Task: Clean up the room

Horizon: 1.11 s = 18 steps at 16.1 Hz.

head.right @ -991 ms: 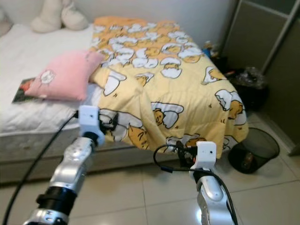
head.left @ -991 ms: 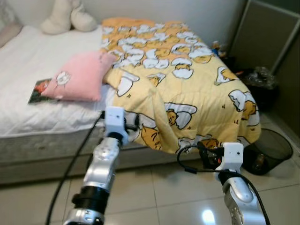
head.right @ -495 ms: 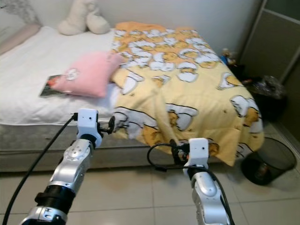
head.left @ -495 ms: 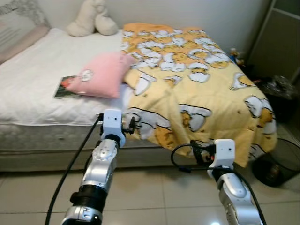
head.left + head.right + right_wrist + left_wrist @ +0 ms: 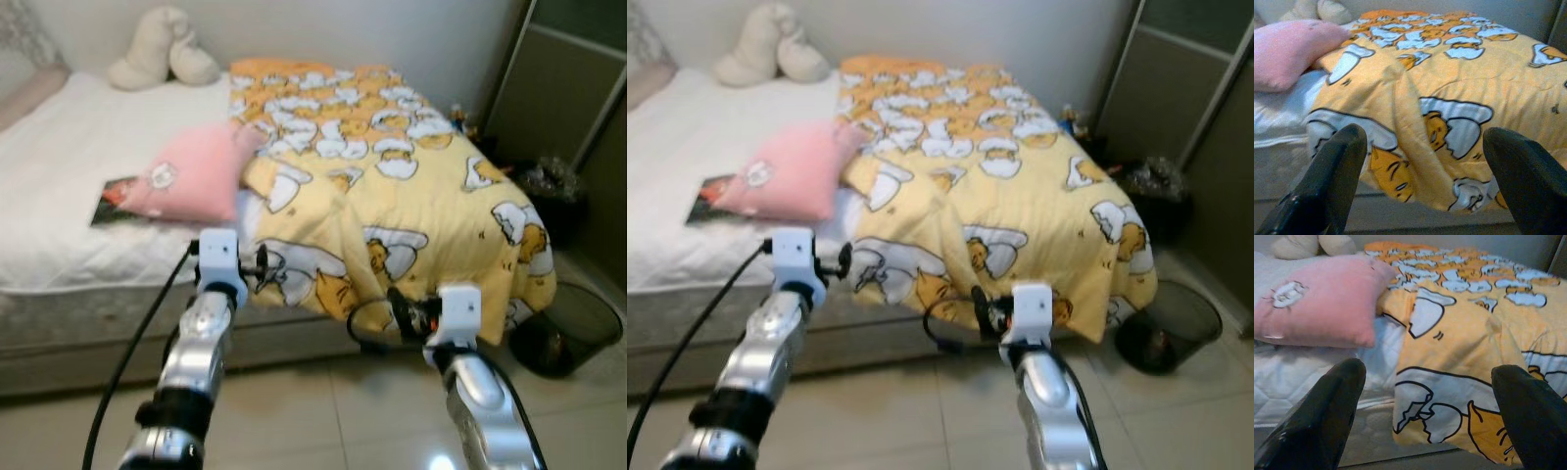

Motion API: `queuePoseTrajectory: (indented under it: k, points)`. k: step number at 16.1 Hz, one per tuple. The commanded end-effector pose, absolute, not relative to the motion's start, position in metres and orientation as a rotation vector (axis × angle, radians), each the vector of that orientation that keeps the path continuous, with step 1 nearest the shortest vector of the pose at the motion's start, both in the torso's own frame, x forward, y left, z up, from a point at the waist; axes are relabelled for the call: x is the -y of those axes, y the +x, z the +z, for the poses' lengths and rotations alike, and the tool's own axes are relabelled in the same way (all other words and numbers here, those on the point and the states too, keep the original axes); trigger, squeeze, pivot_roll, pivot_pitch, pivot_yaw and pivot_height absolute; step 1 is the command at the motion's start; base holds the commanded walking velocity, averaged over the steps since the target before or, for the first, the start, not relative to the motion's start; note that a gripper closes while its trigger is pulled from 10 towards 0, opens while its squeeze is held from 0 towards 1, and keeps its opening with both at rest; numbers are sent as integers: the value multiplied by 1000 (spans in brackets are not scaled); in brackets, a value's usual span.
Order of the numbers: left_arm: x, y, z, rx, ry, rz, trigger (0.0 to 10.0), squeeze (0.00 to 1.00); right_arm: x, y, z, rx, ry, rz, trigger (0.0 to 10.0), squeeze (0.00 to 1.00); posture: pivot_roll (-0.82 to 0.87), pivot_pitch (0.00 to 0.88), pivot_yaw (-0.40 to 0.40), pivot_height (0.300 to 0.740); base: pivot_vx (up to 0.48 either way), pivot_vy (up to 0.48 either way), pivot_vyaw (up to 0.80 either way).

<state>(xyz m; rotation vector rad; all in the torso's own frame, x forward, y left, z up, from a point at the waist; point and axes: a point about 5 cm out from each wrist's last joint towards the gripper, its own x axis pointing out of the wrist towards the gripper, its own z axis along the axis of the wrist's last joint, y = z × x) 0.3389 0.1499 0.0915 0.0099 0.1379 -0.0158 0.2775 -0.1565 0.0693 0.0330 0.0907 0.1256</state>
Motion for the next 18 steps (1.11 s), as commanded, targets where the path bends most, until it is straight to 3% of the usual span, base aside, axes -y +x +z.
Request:
queuePoseTrajectory:
  k: [1,12,18]
  points:
    - [-154,339,89,-145,2,7,10000,0,160,282,75,-80,20,123,10000,0,52,0,30,740,480,0,425]
    - [-156,342,95,-93,-43,47,10000,0,155,287,70,-103,22,206,10000,0,80,0,5,740,456,57,0]
    - [-152,339,96,-91,6,47,10000,0,150,289,65,-134,34,243,10000,0,88,0,5,740,44,386,0]
